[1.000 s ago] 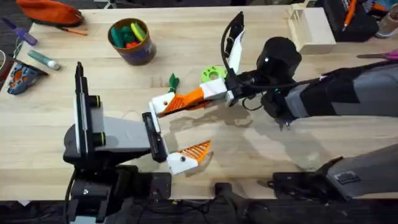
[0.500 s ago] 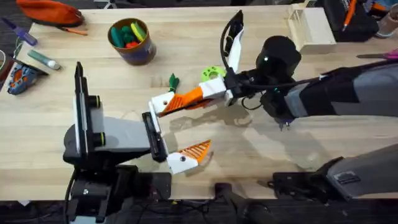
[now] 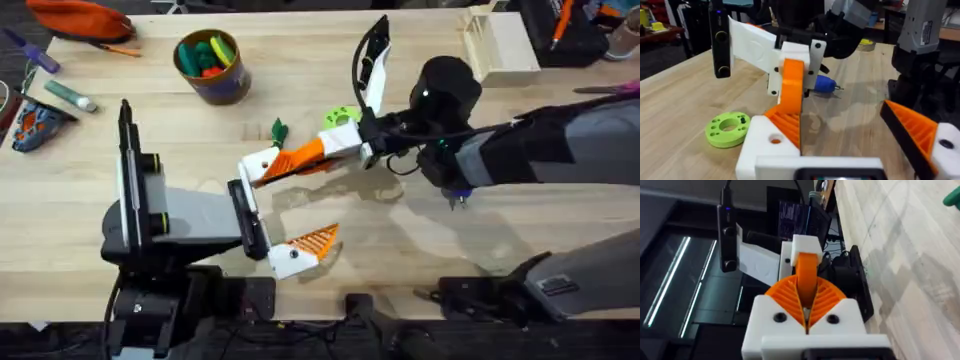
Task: Pick up the gripper from the table and insert it into the empty holder that is missing its gripper. Then pick up a screw, insert it into the mounting hole, and use the screwdriver to tighten it. Finally, clean up the table by picking up the vegetable and placing it into the bucket.
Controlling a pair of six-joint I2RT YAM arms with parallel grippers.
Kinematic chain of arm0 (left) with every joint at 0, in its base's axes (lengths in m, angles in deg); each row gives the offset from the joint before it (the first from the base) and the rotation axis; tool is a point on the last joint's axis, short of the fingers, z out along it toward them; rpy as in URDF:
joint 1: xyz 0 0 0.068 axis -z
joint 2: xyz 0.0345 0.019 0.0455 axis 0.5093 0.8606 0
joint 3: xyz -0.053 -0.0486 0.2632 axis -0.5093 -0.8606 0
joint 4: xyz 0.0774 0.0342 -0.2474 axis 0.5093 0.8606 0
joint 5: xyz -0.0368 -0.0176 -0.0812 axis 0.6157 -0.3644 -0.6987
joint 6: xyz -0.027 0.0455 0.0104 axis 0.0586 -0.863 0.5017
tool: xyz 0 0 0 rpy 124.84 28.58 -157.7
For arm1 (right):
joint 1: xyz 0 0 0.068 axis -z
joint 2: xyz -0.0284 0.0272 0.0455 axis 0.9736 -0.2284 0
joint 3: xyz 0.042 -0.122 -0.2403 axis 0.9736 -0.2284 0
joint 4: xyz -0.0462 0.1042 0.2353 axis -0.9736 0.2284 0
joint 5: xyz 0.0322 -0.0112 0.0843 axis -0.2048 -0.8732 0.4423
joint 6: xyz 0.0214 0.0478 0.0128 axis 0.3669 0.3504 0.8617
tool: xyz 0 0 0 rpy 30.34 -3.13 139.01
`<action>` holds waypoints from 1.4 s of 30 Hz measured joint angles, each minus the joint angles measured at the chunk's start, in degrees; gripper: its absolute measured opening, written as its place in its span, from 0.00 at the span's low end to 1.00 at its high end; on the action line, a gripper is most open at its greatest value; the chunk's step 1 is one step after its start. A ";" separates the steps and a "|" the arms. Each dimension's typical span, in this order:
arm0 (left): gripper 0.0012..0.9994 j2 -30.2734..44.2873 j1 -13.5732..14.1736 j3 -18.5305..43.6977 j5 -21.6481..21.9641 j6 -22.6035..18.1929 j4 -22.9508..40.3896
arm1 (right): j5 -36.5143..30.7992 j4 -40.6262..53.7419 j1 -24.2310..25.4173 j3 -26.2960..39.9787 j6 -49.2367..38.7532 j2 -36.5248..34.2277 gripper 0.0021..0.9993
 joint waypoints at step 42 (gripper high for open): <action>0.99 0.00 0.24 0.00 -0.80 -0.13 0.11 | -1.14 -0.17 -0.91 0.46 0.00 0.00 0.99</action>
